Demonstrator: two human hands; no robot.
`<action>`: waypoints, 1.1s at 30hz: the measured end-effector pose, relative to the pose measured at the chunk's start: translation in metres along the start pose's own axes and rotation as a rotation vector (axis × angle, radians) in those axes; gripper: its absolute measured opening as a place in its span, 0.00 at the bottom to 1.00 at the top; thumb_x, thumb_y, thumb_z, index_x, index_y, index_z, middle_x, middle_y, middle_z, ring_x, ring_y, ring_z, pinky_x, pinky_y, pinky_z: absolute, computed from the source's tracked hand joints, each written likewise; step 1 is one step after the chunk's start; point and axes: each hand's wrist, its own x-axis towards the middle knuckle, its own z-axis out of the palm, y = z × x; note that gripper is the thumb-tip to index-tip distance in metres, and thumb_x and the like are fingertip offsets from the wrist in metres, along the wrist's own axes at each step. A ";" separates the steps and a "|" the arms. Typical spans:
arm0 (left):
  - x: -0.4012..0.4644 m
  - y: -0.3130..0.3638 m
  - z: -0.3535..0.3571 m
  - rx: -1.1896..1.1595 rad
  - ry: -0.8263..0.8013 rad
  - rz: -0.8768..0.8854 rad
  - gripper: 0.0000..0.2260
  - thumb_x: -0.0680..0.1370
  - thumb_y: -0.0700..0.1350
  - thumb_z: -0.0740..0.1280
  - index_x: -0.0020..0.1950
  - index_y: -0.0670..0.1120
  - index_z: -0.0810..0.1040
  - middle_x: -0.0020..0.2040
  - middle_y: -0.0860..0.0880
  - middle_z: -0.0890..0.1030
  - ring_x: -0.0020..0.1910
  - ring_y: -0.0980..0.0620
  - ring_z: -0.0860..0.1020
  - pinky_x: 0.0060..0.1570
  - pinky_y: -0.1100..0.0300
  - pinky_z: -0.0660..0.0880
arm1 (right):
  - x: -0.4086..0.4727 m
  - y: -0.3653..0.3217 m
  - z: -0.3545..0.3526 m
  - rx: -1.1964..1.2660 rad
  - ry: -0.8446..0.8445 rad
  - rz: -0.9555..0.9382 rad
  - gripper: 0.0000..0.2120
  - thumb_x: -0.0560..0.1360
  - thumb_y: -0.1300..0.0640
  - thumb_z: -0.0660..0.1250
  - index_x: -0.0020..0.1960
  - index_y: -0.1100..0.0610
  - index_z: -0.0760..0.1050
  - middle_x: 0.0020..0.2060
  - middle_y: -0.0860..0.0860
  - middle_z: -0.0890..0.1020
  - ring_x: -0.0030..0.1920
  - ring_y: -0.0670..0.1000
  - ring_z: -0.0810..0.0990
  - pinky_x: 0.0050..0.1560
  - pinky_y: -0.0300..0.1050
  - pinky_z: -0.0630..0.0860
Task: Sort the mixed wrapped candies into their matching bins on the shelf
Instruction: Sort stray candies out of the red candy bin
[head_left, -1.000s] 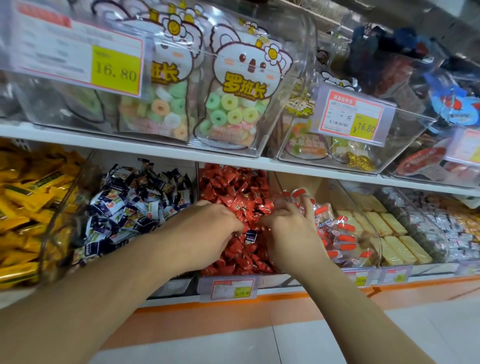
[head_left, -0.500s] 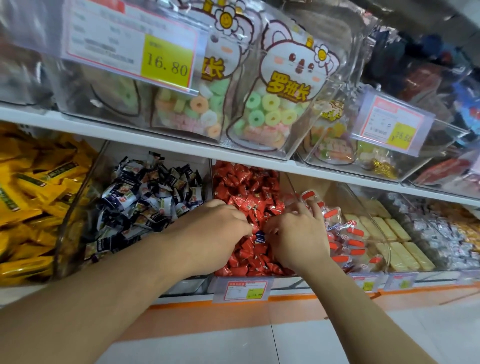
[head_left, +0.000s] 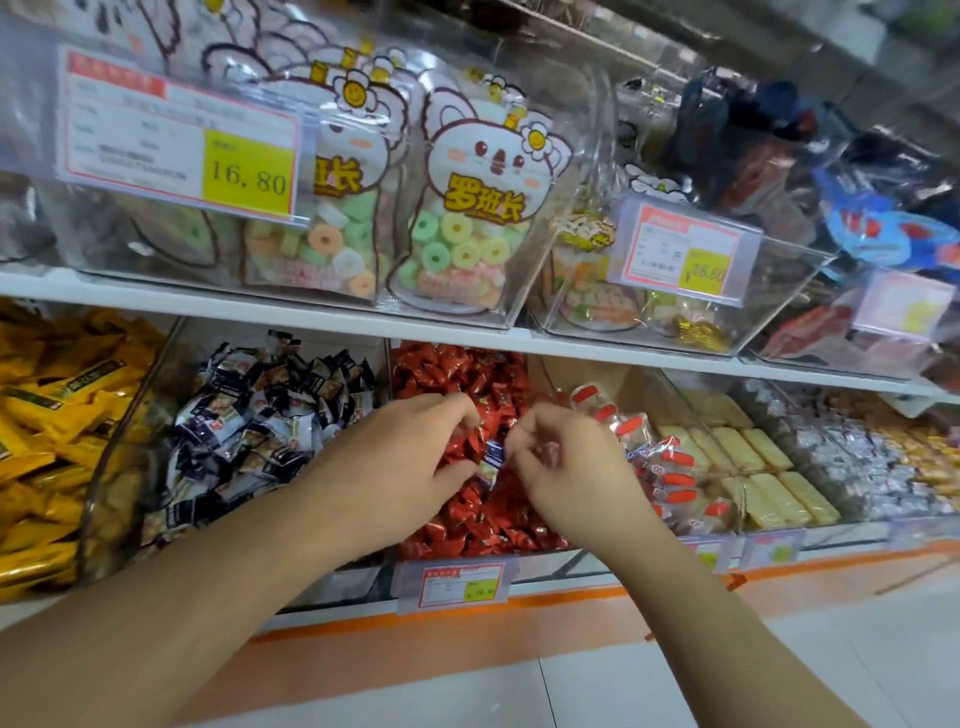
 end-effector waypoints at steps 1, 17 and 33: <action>0.000 0.003 -0.002 -0.063 0.025 -0.032 0.15 0.79 0.57 0.70 0.63 0.62 0.71 0.60 0.64 0.77 0.59 0.63 0.75 0.60 0.56 0.77 | -0.003 -0.007 -0.002 0.079 0.018 0.007 0.08 0.77 0.60 0.68 0.41 0.49 0.79 0.36 0.42 0.82 0.38 0.43 0.79 0.37 0.35 0.73; -0.024 -0.044 -0.069 0.387 -0.067 -0.381 0.10 0.80 0.56 0.68 0.59 0.65 0.73 0.44 0.56 0.81 0.25 0.58 0.76 0.23 0.67 0.71 | -0.009 -0.017 -0.004 0.215 -0.015 -0.017 0.07 0.80 0.60 0.66 0.49 0.49 0.79 0.40 0.46 0.84 0.39 0.46 0.81 0.40 0.42 0.80; 0.020 0.015 0.031 0.130 -0.348 0.137 0.22 0.82 0.53 0.68 0.75 0.64 0.69 0.69 0.66 0.69 0.68 0.60 0.70 0.69 0.55 0.71 | -0.006 0.033 -0.028 0.008 0.131 0.035 0.13 0.75 0.65 0.66 0.50 0.49 0.80 0.43 0.42 0.84 0.45 0.41 0.81 0.49 0.24 0.69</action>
